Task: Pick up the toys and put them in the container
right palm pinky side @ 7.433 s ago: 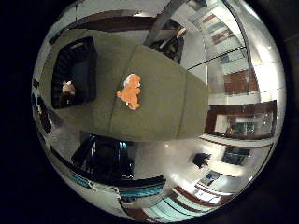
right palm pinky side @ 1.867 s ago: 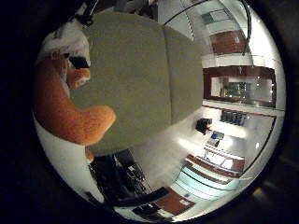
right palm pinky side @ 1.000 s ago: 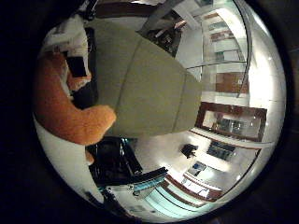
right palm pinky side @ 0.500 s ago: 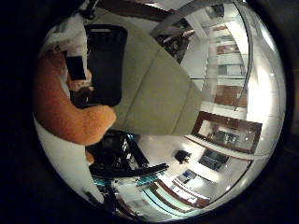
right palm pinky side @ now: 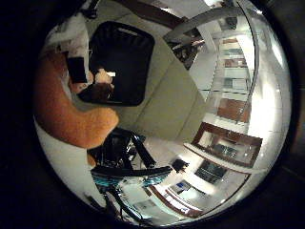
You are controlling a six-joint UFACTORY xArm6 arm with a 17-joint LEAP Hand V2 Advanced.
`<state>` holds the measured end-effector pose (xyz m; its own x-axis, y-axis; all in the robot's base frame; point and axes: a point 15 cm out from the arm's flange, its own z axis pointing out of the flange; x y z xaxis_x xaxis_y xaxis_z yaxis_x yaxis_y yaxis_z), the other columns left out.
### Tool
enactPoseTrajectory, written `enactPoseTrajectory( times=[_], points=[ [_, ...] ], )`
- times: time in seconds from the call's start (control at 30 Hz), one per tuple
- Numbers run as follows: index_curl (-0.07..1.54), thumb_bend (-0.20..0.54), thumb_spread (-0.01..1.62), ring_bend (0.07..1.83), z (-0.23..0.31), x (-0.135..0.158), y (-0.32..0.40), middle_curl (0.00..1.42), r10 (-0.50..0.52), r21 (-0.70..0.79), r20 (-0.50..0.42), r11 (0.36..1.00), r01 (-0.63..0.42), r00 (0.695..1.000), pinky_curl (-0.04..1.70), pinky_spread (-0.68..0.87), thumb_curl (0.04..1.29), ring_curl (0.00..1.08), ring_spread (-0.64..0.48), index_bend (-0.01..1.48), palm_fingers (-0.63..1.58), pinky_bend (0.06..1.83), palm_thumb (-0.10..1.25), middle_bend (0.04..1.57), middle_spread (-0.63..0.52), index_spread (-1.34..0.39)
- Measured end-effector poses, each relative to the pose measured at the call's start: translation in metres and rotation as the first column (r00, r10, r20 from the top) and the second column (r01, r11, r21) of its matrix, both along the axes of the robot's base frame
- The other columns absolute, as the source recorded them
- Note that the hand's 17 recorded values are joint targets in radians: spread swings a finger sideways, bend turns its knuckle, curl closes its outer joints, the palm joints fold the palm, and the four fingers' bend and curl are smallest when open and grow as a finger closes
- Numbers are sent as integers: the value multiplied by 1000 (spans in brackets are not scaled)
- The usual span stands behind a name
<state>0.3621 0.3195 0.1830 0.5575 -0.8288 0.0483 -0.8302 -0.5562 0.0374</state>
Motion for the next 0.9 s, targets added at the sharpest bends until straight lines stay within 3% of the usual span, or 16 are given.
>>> enactPoseTrajectory(
  times=[0.13, 0.37, 0.53, 0.9],
  points=[
    [938, -17, 714, 1351, -3, -12, 18, 907, 29, 7, -10, 1000, -28, 1000, 877, -187, 927, 771, -224, 1048, 1107, 1400, 1047, 1246, -187, -287],
    [941, -31, 752, 1341, 5, -2, 31, 909, 30, 39, 17, 999, -31, 999, 869, -197, 899, 767, -230, 1024, 1081, 1403, 977, 1230, -192, -291],
    [943, -36, 830, 1345, 12, 2, 32, 916, 35, 53, 34, 998, -37, 999, 813, -230, 799, 742, -238, 819, 958, 1402, 868, 1122, -224, -339],
    [957, -30, 824, 1265, 27, 17, 9, 885, 22, 62, 50, 998, -25, 998, 655, -386, 673, 636, -249, 414, 756, 1276, 818, 920, -282, -466]
  ],
)
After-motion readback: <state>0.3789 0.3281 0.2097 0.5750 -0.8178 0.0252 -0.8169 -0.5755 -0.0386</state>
